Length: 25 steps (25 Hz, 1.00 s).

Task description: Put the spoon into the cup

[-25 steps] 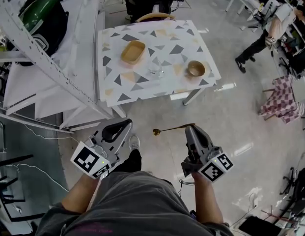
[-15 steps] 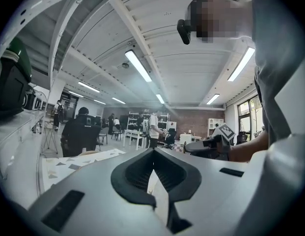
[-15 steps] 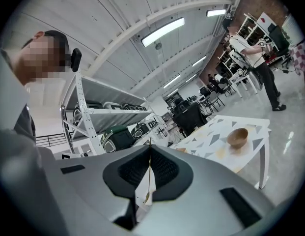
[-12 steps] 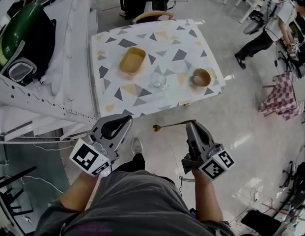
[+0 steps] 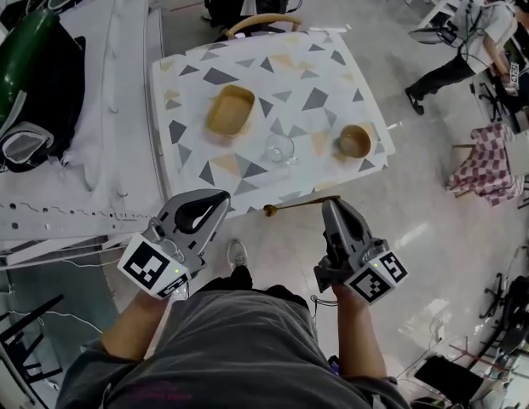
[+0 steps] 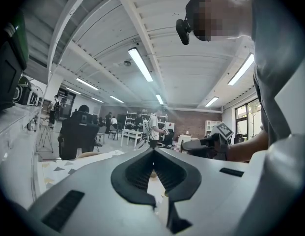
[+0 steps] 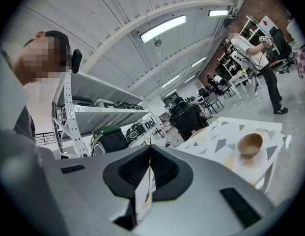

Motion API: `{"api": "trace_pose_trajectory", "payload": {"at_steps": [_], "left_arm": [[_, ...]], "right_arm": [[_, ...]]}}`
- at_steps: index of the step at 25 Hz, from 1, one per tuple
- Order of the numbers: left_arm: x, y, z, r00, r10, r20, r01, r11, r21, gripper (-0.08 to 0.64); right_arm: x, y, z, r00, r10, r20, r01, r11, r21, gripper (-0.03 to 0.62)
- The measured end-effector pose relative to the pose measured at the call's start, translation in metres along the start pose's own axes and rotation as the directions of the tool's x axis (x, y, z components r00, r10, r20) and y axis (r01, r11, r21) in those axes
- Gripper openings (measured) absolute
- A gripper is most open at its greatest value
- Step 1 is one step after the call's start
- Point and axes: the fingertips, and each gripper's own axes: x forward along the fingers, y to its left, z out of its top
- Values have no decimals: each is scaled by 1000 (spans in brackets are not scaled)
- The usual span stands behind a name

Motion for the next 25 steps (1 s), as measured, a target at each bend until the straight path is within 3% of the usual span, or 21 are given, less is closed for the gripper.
{"api": "trace_pose_trajectory", "payload": {"at_steps": [14, 25], "left_arm": [[22, 28, 6, 1000, 29, 3, -29, 1000, 0, 15], [67, 59, 2, 988, 153, -28, -153, 988, -13, 15]], "right_arm": [[37, -20, 16, 1000, 23, -16, -23, 1000, -9, 23], [94, -68, 37, 988, 124, -96, -123, 992, 17, 23]]}}
